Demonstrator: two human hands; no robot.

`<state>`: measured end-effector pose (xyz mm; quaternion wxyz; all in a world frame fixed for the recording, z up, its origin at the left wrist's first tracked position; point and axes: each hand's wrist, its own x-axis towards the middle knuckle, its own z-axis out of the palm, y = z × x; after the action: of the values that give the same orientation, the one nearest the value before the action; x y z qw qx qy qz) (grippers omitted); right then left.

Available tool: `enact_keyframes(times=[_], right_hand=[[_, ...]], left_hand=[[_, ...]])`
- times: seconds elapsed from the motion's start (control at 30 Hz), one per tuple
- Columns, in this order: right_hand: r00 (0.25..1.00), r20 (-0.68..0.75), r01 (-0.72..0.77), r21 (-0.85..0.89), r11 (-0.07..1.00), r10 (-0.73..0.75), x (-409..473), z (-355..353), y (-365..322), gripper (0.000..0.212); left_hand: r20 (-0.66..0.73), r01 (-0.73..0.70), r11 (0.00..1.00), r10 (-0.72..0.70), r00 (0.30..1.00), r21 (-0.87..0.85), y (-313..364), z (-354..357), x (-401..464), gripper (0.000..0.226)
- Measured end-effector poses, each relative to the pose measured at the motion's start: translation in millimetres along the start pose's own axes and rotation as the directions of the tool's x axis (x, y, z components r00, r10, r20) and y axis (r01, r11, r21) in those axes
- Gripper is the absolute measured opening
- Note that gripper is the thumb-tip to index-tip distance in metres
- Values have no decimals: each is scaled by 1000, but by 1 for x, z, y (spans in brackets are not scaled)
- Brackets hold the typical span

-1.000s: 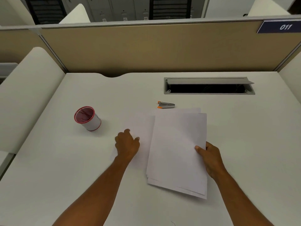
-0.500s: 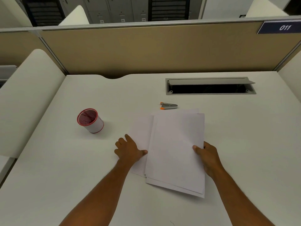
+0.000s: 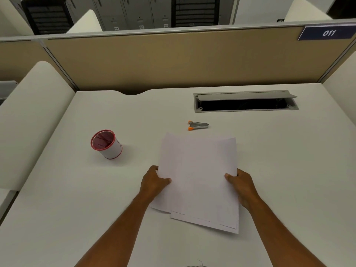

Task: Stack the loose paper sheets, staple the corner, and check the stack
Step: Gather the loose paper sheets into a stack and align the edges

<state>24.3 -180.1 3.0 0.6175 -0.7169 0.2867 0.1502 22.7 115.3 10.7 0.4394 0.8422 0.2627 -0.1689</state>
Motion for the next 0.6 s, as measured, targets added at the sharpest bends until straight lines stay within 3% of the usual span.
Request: enact_keyframes(times=[0.07, 0.17, 0.47, 0.6], right_hand=[[1000, 1, 2, -23, 1000, -2, 0, 1, 0, 27], [1000, 23, 7, -65, 998, -6, 0, 6, -1, 30], [995, 76, 80, -278, 957, -61, -9, 29, -8, 36], [987, -9, 146, -354, 924, -160, -14, 29, -15, 30]], left_hand=[[88, 50, 977, -32, 996, -205, -4, -2, -3, 43], [194, 94, 956, -41, 980, -276, -8, -1, -8, 29], [356, 200, 903, -57, 933, -380, -5, 16, -17, 37], [405, 260, 835, -49, 913, -485, -4, 12, -18, 33]])
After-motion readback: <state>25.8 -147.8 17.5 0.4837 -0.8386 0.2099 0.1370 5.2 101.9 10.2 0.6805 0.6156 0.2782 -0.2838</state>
